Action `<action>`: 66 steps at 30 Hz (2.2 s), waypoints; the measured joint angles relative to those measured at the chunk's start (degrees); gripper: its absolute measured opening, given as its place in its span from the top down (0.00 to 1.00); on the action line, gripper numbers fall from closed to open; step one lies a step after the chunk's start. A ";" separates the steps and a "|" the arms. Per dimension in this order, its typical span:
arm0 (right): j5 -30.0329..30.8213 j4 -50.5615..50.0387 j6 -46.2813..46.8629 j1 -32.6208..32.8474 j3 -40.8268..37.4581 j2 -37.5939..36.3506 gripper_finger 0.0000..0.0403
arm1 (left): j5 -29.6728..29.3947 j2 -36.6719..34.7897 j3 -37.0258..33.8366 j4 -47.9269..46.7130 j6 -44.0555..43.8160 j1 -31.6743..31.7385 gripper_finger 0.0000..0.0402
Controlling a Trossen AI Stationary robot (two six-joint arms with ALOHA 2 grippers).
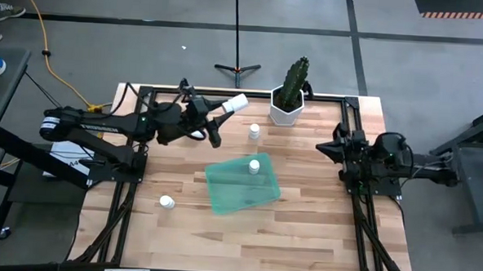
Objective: Pick and place pill bottles into a basket
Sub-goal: Put the white pill bottle into the green bin
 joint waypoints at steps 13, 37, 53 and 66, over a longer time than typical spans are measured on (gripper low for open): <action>1.51 4.78 4.83 0.00 -7.34 -3.82 1.00 | 5.79 4.72 -0.02 -3.48 -7.41 -1.63 0.52; 1.60 0.12 6.25 0.00 -7.27 -3.80 1.00 | 21.82 17.98 12.81 -46.04 -26.05 -5.62 0.52; 1.51 -2.44 6.45 0.00 -7.23 -3.80 1.00 | 27.55 27.60 17.55 -58.30 -25.30 -5.62 0.52; 1.55 -2.96 6.47 0.00 -7.23 -3.80 1.00 | 30.25 32.85 17.51 -60.90 -23.61 -5.60 0.52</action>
